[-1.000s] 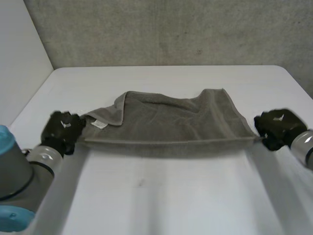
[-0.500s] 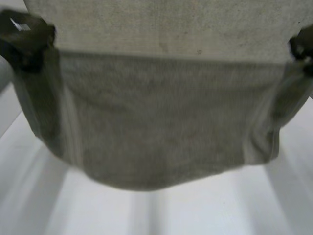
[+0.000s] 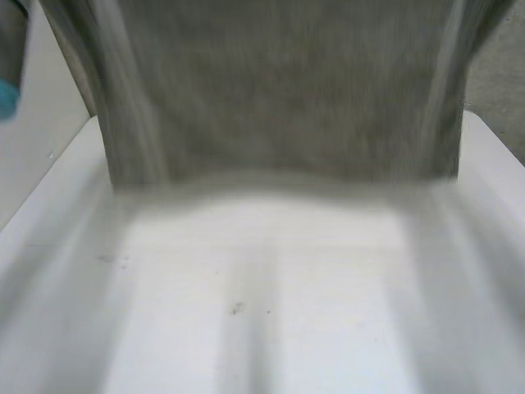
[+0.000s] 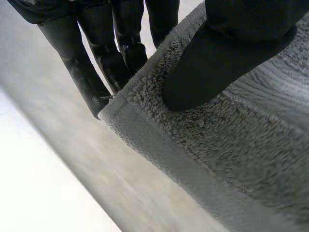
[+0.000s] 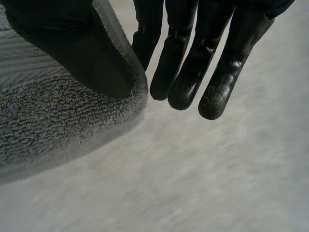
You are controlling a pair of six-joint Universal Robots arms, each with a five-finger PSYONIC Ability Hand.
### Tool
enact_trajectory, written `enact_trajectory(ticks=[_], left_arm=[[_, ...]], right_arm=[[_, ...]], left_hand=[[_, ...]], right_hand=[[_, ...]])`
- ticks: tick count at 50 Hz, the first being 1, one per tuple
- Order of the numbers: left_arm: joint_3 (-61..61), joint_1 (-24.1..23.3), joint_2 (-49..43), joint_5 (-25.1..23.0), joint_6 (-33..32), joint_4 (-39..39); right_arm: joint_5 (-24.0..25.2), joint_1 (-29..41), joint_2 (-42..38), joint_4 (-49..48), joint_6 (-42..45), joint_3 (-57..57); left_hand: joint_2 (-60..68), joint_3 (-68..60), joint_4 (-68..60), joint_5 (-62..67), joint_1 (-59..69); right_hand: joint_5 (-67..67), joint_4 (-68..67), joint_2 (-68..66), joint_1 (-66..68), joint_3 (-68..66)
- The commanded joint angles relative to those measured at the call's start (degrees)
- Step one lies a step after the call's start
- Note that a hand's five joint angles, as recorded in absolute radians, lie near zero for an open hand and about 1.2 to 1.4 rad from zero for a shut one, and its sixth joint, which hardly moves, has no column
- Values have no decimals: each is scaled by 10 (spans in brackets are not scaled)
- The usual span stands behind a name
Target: Fold the laundry
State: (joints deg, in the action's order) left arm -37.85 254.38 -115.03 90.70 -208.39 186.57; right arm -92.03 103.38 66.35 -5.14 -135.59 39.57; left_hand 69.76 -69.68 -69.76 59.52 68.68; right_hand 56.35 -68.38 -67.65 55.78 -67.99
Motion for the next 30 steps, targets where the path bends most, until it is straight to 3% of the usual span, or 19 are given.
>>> enact_trajectory(ticks=[1, 8, 18, 21, 24, 26, 29, 30], left_arm=[[-47, -2, 38, 16, 36, 56], [-152, -2, 34, 13, 38, 60], [-397, 0, 20, 9, 39, 101], [-480, 4, 17, -2, 38, 124], [-556, 9, 22, -17, 33, 136], [-590, 11, 27, -25, 32, 133], [-655, 15, 53, -45, 7, 106], [-681, 18, 78, -57, -24, 74]], right_arm=[[17, -2, 48, -44, -12, 94], [37, -2, 44, -19, -13, 166], [134, -8, 20, 2, -12, 384], [139, -9, 14, 7, -7, 409], [139, -10, 16, 38, 6, 451], [139, -14, 24, 113, 31, 472], [139, -24, 32, 165, 46, 481], [139, -32, 53, 220, 62, 488]], left_hand=[[102, -103, -102, 105, 113], [102, -103, -102, 105, 113], [102, -103, -102, 105, 113], [102, -103, -102, 105, 113], [102, -103, -102, 105, 113], [102, -103, -102, 105, 113], [102, -103, -102, 105, 113], [102, -103, -102, 105, 113]], right_hand=[[136, -116, -123, 242, -120], [136, -116, -123, 242, -120], [136, -116, -123, 242, -120], [136, -116, -123, 242, -120], [136, -116, -123, 242, -120], [136, -116, -123, 242, -120], [136, -116, -123, 242, -120], [136, -116, -123, 242, -120]])
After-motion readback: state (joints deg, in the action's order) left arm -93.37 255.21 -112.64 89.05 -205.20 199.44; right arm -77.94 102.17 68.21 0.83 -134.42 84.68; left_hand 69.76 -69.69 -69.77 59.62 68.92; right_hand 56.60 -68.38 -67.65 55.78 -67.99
